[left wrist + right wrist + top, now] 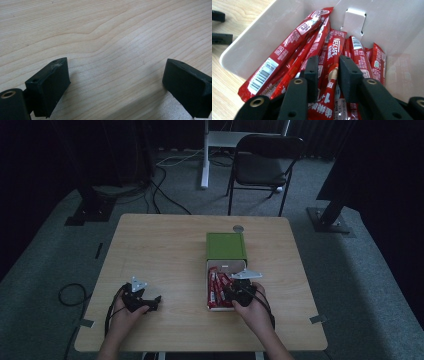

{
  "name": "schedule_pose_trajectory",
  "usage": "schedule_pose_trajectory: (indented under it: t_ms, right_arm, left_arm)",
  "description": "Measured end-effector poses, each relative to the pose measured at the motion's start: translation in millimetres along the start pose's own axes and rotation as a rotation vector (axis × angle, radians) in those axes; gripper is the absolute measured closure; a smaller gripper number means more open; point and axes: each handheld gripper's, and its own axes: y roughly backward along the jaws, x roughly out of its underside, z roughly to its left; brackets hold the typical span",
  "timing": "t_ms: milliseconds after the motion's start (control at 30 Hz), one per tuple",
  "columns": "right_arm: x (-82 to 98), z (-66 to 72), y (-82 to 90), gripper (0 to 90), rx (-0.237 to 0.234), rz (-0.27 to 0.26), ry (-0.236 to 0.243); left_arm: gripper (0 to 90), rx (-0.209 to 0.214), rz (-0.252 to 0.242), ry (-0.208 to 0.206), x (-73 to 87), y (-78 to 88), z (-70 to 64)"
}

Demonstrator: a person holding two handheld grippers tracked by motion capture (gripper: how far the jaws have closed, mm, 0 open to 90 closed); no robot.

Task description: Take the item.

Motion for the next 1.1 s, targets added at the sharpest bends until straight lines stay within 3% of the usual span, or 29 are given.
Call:
schedule_pose_trajectory:
  t_ms: [100,300,800,1100]
  right_arm:
    - [-0.4,-1.4,-0.4,79.4,0.021,-0.002,-0.006]
    - [-1.6,-2.7,5.9,81.7,0.034,-0.012,0.001]
    - [-12.2,-4.4,34.1,82.2,-0.025,-0.106,-0.013]
    - [-18.5,-1.9,48.1,82.2,-0.055,-0.155,0.003]
  left_arm:
    - [8.2,0.0,0.0,0.0,0.0,0.0,0.0]
    - [8.1,0.0,0.0,-0.001,0.0,0.0,0.1]
    - [8.2,0.0,0.0,0.0,0.0,0.0,0.0]
    - [8.2,0.0,0.0,0.0,0.0,0.0,0.0]
